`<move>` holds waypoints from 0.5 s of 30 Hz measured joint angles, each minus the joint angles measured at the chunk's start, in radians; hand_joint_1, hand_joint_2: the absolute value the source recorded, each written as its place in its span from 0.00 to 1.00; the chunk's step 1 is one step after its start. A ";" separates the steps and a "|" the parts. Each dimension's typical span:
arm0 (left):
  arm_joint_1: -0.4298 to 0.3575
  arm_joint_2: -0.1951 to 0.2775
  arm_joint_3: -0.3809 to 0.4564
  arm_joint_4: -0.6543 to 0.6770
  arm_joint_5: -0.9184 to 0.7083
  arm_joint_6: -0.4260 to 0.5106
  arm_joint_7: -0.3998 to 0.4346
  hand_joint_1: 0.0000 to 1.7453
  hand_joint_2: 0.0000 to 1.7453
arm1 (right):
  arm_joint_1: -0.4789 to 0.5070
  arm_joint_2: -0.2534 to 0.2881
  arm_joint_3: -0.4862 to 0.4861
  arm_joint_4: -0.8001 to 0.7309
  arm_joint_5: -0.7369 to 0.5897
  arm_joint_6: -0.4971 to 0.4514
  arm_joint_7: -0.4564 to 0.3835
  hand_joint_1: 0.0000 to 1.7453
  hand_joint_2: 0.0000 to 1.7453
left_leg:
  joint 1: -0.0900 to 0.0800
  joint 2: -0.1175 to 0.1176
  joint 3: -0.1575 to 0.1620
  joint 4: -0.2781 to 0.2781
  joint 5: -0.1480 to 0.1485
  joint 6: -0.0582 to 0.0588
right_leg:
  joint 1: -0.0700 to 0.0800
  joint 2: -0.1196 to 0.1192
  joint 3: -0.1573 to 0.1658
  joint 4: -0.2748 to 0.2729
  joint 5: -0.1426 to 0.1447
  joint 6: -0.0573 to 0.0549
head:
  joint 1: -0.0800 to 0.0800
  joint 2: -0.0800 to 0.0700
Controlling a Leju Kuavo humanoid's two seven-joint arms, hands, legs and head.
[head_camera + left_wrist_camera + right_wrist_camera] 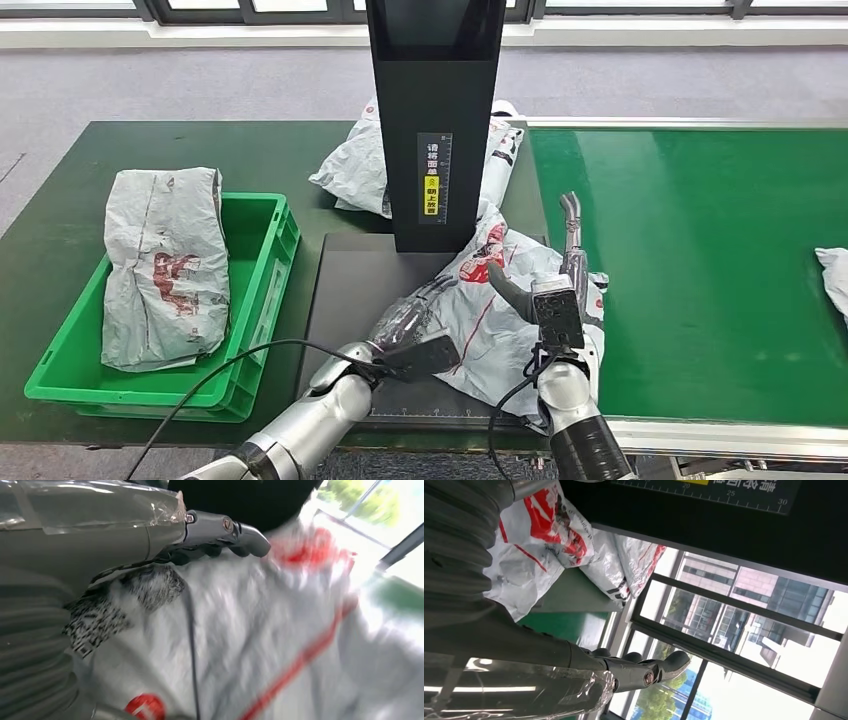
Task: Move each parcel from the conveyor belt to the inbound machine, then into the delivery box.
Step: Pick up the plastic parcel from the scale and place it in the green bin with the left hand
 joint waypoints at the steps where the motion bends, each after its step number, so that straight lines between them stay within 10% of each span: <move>1: -0.007 -0.002 -0.025 0.021 -0.051 0.012 0.033 0.72 1.00 | -0.001 0.000 -0.003 0.000 0.006 0.000 0.002 0.00 1.00 | 0.000 0.000 0.000 0.000 0.000 0.000 | 0.000 0.000 0.000 0.000 0.000 0.000 | 0.000 0.000; 3: -0.023 -0.008 -0.070 0.056 -0.122 0.020 0.083 1.00 1.00 | -0.003 0.003 -0.010 0.000 0.014 0.001 0.006 0.00 1.00 | 0.000 -0.001 0.000 0.000 0.000 0.000 | 0.000 -0.002 0.001 0.000 0.000 0.000 | 0.000 0.000; 15: -0.086 -0.021 -0.162 0.133 -0.221 -0.011 0.159 1.00 1.00 | -0.009 0.008 -0.036 -0.002 0.030 -0.005 -0.003 0.00 1.00 | 0.000 -0.002 0.006 0.000 0.001 0.001 | 0.000 -0.002 0.008 0.000 0.000 0.000 | 0.000 0.000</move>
